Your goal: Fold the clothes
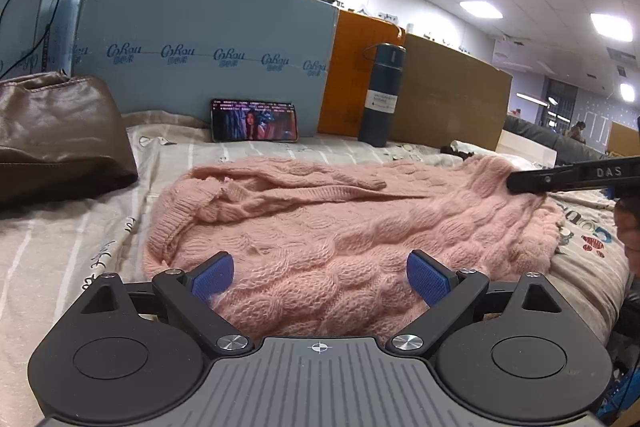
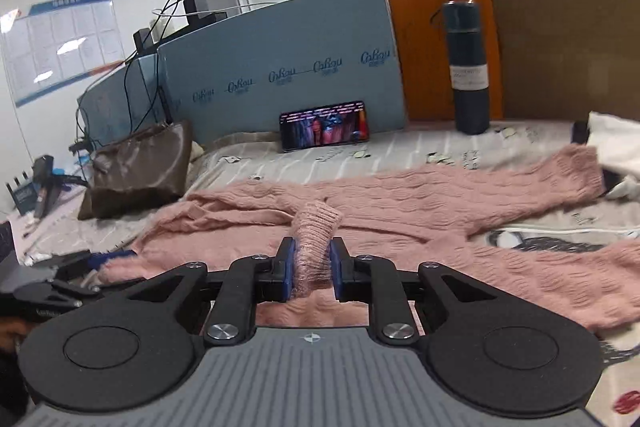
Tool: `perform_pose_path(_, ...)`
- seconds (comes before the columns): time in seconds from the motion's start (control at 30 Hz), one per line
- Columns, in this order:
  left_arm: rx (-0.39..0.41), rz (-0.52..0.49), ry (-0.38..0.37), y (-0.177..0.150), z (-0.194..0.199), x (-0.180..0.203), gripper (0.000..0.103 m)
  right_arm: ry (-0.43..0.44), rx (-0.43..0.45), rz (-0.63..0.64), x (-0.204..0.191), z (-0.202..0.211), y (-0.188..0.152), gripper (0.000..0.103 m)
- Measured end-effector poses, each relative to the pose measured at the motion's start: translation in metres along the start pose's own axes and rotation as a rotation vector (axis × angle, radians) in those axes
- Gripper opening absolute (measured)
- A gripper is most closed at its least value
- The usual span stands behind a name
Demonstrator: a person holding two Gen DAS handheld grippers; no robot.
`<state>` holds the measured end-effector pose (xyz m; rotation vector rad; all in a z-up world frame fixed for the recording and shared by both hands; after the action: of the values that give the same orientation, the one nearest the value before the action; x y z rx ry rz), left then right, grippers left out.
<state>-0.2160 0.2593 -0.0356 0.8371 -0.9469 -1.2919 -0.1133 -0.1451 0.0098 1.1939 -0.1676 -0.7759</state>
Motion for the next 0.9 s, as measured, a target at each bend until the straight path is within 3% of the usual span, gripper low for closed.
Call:
perform_pose_path(0.1,-0.010,-0.027,0.032,0.000,-0.001,0.004,0.096,-0.050,-0.044,0.050,-0.002,-0.011,-0.013,0.023)
perform_pose_path(0.13,-0.010,-0.043,0.047,-0.001,0.000,0.007,0.096,-0.085,-0.056,0.069,-0.002,-0.016,-0.017,0.029)
perform_pose_path(0.17,-0.010,-0.060,0.060,-0.001,0.001,0.010,0.096,-0.119,-0.068,0.089,-0.001,-0.020,-0.021,0.041)
perform_pose_path(0.27,-0.020,-0.114,0.096,-0.002,0.002,0.017,0.096,-0.186,-0.082,0.138,0.004,-0.024,-0.028,0.057)
perform_pose_path(0.37,-0.050,-0.170,0.133,-0.003,-0.003,0.025,0.096,-0.227,-0.085,0.170,0.011,-0.022,-0.032,0.066)
perform_pose_path(0.43,-0.058,-0.206,0.154,-0.004,-0.005,0.029,0.096,-0.256,-0.112,0.200,0.014,-0.026,-0.037,0.067)
perform_pose_path(0.57,-0.054,-0.197,0.155,-0.004,-0.004,0.028,0.096,-0.268,-0.109,0.241,0.016,-0.030,-0.045,0.072)
perform_pose_path(0.7,0.019,-0.141,0.134,-0.001,0.007,0.021,0.101,-0.244,-0.068,0.221,0.020,-0.020,-0.040,0.074)
perform_pose_path(0.77,0.084,-0.125,0.126,0.000,0.015,0.021,0.103,-0.236,-0.011,0.208,0.024,-0.008,-0.036,0.086)
perform_pose_path(0.9,0.174,-0.100,0.099,0.003,0.025,0.020,0.103,-0.260,0.094,0.216,0.035,0.020,-0.029,0.096)
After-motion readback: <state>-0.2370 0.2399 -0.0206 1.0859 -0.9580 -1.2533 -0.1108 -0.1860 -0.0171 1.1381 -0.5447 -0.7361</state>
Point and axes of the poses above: each gripper's, at about its wrist camera, not at the fingertips, and z roughly against the way its jaws point, x to its right, y to its top, the point moved 1 cm from there along -z, roughly the way its jaws point, and after that the axes turned 8 degrees about y, right-handed, at the moved point
